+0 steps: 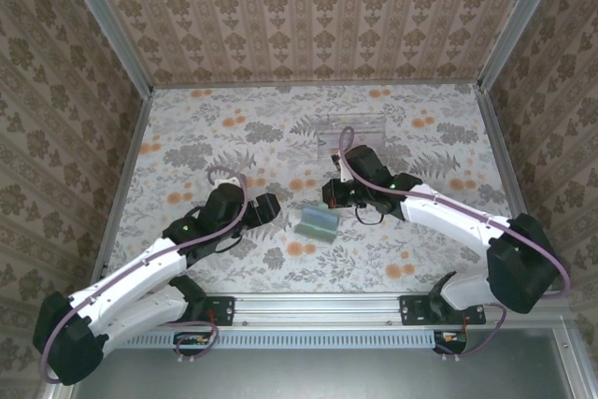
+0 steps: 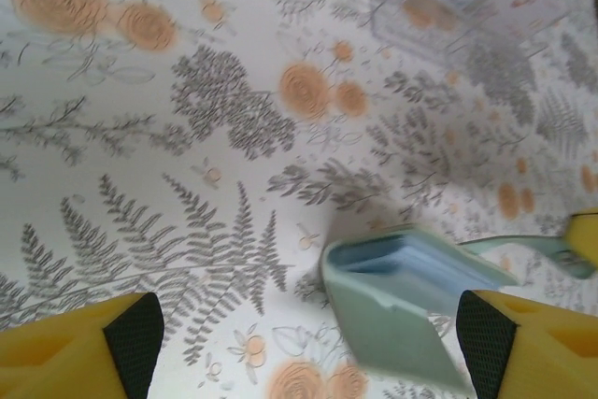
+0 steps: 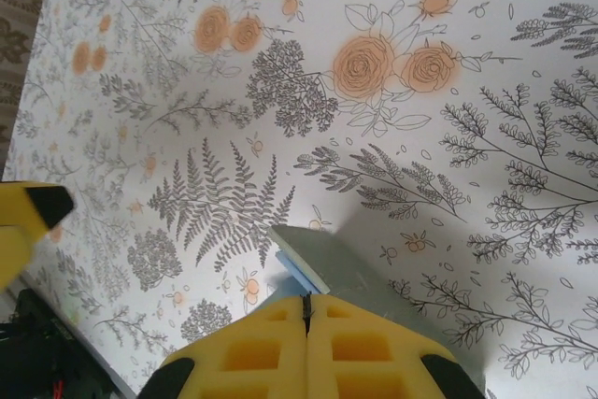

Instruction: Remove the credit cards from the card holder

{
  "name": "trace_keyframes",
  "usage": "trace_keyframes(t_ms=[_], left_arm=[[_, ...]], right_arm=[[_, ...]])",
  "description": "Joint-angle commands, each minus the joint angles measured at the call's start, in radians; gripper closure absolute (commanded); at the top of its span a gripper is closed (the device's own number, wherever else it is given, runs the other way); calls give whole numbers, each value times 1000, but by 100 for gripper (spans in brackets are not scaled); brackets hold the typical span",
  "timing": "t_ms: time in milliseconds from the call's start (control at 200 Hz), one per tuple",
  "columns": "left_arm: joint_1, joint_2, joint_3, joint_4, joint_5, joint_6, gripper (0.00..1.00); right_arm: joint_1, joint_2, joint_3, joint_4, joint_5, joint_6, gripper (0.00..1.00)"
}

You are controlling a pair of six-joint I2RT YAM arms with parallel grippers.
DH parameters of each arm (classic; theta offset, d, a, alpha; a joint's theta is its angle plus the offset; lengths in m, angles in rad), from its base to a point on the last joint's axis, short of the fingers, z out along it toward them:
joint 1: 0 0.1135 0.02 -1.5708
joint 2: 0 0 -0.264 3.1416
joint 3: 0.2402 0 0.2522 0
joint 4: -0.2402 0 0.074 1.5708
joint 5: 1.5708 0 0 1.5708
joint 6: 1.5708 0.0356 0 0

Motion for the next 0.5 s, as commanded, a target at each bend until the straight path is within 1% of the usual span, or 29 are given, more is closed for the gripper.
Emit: trace_keyframes(t_ms=[0, 65, 155, 260, 405, 495], left_arm=[[8, 1, -12, 11, -1, -13, 15], [8, 12, -12, 20, 6, -12, 15], [8, 28, -10, 30, 16, -10, 15], [6, 43, -10, 41, 33, -8, 15], [3, 58, -12, 49, 47, -2, 15], [2, 64, -14, 55, 51, 4, 15]], right_arm=[[-1, -47, -2, -45, 34, 2, 100], [-3, -54, -10, -55, 51, -4, 100], [-26, -64, -40, -66, 137, -6, 100], [-91, -50, -84, -79, 222, -1, 100], [-184, -32, -186, -49, 254, 18, 100], [-228, -35, -247, -50, 300, 39, 100]])
